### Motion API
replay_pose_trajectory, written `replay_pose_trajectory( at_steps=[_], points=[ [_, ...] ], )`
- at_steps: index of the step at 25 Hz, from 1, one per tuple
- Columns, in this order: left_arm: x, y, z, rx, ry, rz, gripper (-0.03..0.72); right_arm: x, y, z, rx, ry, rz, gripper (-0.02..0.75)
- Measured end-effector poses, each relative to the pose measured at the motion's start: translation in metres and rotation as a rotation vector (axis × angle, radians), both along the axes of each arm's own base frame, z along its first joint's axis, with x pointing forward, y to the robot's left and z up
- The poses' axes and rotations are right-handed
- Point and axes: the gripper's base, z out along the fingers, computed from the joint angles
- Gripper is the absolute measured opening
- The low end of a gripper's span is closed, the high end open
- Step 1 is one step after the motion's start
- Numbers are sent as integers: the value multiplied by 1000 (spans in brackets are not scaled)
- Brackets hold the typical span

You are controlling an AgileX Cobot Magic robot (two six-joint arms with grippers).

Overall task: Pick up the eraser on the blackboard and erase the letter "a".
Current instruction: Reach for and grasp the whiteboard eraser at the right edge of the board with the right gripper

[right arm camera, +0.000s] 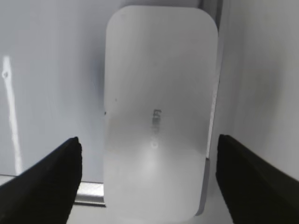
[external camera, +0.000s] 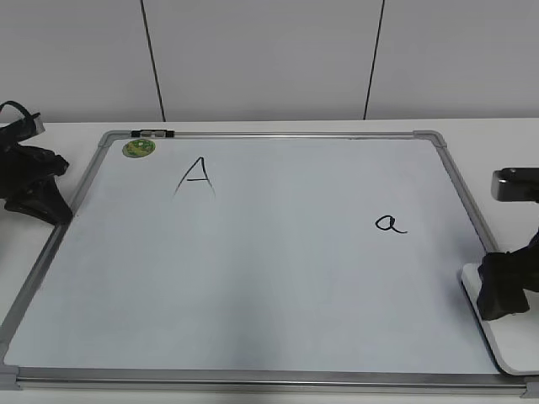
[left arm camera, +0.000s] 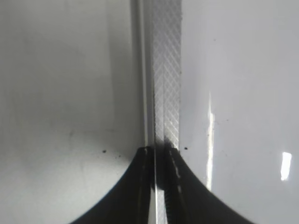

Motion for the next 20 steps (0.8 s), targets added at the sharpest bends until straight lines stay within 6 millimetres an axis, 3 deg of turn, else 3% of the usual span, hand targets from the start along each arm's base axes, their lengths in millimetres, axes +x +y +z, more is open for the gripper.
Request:
replay_pose_trajectory(
  at_steps=[14, 20],
  points=[
    [0, 0, 0, 0, 0, 0, 35, 16, 0, -32, -19, 15, 9, 663],
    [0, 0, 0, 0, 0, 0, 35, 16, 0, -33, -21, 18, 6, 541]
  ],
)
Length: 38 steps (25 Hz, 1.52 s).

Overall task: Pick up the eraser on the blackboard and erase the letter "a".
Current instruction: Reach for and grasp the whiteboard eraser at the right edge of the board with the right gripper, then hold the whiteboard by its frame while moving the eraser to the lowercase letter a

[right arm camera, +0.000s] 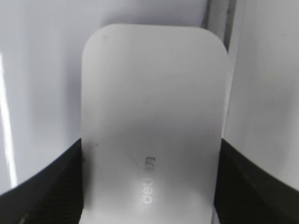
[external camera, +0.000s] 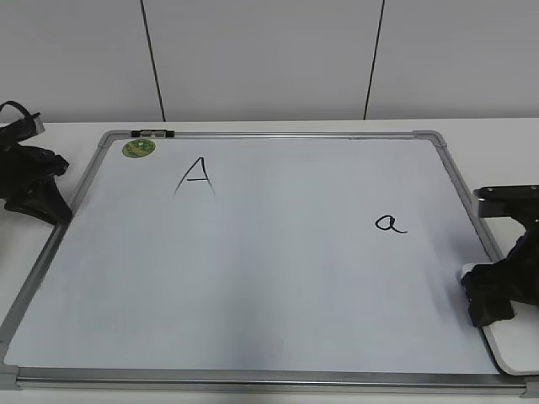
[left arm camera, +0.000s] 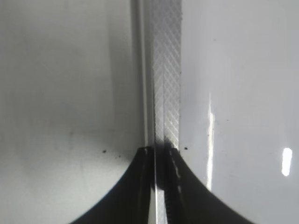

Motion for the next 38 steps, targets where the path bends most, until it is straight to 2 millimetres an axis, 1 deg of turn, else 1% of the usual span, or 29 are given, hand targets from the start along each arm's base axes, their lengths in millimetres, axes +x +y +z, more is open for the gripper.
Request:
replay_pose_trajectory(
  at_steps=[8, 12, 18, 22, 23, 26, 31, 34, 38],
  points=[
    [0, 0, 0, 0, 0, 0, 35, 3, 0, 4, -3, 29, -1, 537],
    [0, 0, 0, 0, 0, 0, 35, 8, 1, 15, -3, 39, -1, 537],
    [0, 0, 0, 0, 0, 0, 35, 19, 3, 54, 3, -16, 1, 536],
    [0, 0, 0, 0, 0, 0, 35, 37, 7, 81, 11, -60, 8, 536],
    [0, 0, 0, 0, 0, 0, 35, 44, 8, 89, 12, -71, 8, 536],
    [0, 0, 0, 0, 0, 0, 35, 66, 10, 98, 14, -69, 10, 536],
    [0, 0, 0, 0, 0, 0, 35, 98, 17, 91, 29, -48, 34, 536],
    [0, 0, 0, 0, 0, 0, 35, 116, 27, 79, 31, -35, 64, 536],
    [0, 0, 0, 0, 0, 0, 35, 137, 41, 53, 27, 3, 115, 536]
  ],
)
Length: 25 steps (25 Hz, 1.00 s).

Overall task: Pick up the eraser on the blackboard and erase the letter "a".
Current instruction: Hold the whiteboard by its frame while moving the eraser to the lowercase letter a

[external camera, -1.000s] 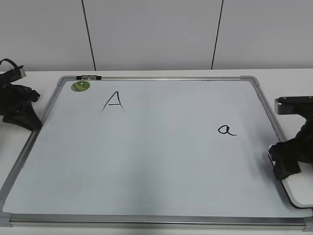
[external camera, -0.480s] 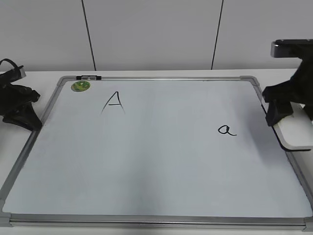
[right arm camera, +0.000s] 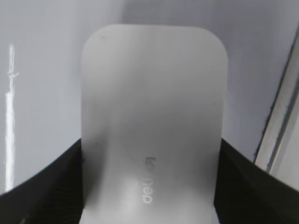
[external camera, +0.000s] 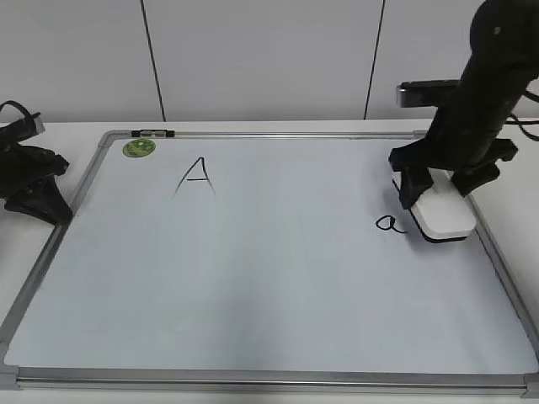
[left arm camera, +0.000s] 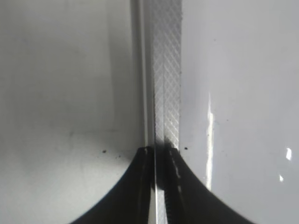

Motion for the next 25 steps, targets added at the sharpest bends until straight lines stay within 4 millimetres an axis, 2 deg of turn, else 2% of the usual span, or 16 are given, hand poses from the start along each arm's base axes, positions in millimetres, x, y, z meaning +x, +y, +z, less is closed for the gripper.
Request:
replay_pose_trajectory(
  at_steps=[8, 16, 25],
  points=[
    [0, 0, 0, 0, 0, 0, 36, 23, 6, -33, -12, 15, 62, 536],
    [0, 0, 0, 0, 0, 0, 36, 29, 6, -45, -15, -1, 85, 536],
    [0, 0, 0, 0, 0, 0, 38, 29, 10, -47, -19, 9, 101, 536]
  ],
)
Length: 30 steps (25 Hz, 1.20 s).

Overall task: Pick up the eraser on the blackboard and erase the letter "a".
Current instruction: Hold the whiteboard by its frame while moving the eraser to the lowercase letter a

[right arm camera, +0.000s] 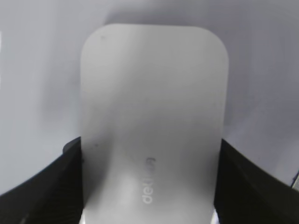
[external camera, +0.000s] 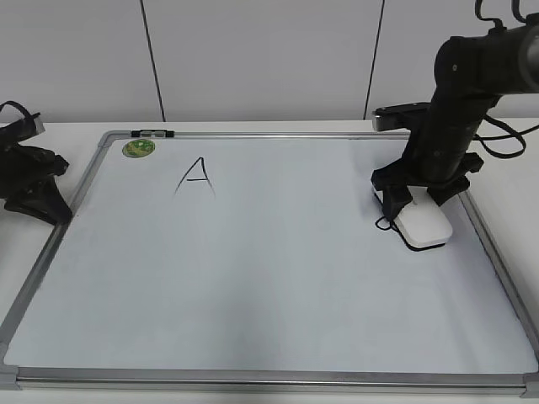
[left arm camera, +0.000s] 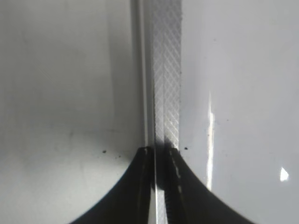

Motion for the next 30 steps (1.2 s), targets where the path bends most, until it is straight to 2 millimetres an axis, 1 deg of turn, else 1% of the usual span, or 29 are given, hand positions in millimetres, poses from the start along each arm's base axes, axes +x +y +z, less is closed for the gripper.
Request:
replay_pose_trajectory(
  at_steps=[1, 4, 7, 8, 10, 11, 13, 16, 21, 30],
  points=[
    [0, 0, 0, 0, 0, 0, 38, 0, 1, 0, -5, -1, 8, 536],
    [0, 0, 0, 0, 0, 0, 41, -3, 15, 0, -23, -1, 58, 536],
    [0, 0, 0, 0, 0, 0, 42, -10, 40, 0, -19, 1, 123, 536],
    [0, 0, 0, 0, 0, 0, 42, -13, 52, -1, -11, 3, 156, 536],
    [0, 0, 0, 0, 0, 0, 43, -18, 65, -1, -7, 5, 199, 536],
    [0, 0, 0, 0, 0, 0, 43, -19, 70, -1, -6, 7, 213, 536],
    [0, 0, 0, 0, 0, 0, 43, -20, 72, -1, -7, 6, 220, 536],
    [0, 0, 0, 0, 0, 0, 44, -20, 72, -1, -5, 7, 219, 536],
    [0, 0, 0, 0, 0, 0, 44, -16, 60, -1, 5, 10, 170, 536],
    [0, 0, 0, -1, 0, 0, 45, -4, 19, -1, -28, 5, 38, 536]
  ],
)
